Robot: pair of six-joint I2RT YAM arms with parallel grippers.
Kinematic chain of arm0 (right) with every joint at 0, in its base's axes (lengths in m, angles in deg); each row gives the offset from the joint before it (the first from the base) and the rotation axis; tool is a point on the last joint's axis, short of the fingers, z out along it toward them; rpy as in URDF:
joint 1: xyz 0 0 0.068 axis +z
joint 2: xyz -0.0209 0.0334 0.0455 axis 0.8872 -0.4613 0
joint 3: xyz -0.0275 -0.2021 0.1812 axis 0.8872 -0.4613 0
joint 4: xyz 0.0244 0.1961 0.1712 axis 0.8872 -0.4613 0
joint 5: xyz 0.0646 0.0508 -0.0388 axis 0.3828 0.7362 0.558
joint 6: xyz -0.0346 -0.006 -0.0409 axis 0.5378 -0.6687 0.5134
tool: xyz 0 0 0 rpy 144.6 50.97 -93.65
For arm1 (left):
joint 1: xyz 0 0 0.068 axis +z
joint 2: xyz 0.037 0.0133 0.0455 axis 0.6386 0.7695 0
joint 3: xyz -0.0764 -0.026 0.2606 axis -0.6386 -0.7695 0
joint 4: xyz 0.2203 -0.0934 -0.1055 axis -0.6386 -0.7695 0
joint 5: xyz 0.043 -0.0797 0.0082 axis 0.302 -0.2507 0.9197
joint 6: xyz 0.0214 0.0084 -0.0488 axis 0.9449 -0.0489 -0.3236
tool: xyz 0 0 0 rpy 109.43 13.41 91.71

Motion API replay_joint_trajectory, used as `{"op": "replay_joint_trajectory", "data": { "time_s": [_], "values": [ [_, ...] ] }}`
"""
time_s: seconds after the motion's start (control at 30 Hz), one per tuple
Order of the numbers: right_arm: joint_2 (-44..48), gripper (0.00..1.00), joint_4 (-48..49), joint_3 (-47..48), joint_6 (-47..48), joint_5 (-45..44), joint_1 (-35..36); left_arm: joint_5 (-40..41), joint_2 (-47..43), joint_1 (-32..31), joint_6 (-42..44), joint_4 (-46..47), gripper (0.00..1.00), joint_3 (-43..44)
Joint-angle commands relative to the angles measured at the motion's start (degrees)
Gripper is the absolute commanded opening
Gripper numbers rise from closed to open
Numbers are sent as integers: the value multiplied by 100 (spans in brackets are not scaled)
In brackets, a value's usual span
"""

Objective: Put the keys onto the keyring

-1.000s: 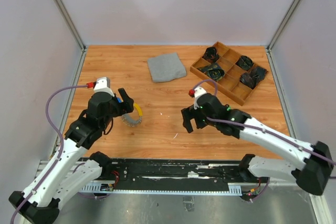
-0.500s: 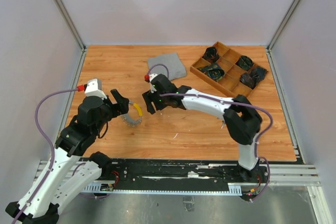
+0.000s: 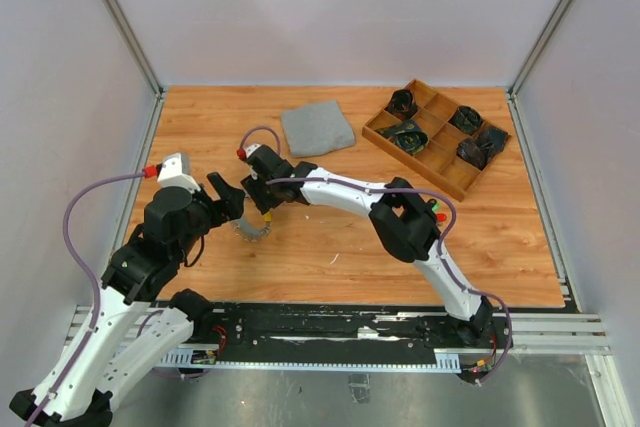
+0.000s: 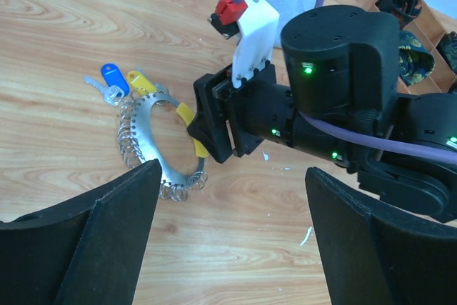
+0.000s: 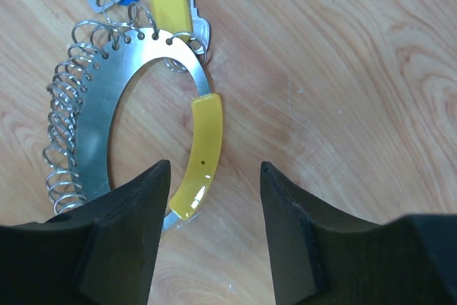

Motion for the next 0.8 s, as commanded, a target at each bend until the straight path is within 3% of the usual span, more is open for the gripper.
{"op": "replay_joint_trajectory", "data": {
  "time_s": [0.0,0.2,0.5,0.77],
  "values": [
    [-302,51,-307,357,262,-473,135,-59,-79,3,-85,-3,87,76],
    [-430,42,-341,392,388,-570,199,-44,-92,7,-90,-13,87,61],
    [-275,45,55,46,445,-386,354,-68,-72,3,-101,28,87,0],
    [-234,23,-257,-261,368,-802,352,-116,-61,8,-176,68,87,-84]
  ]
}}
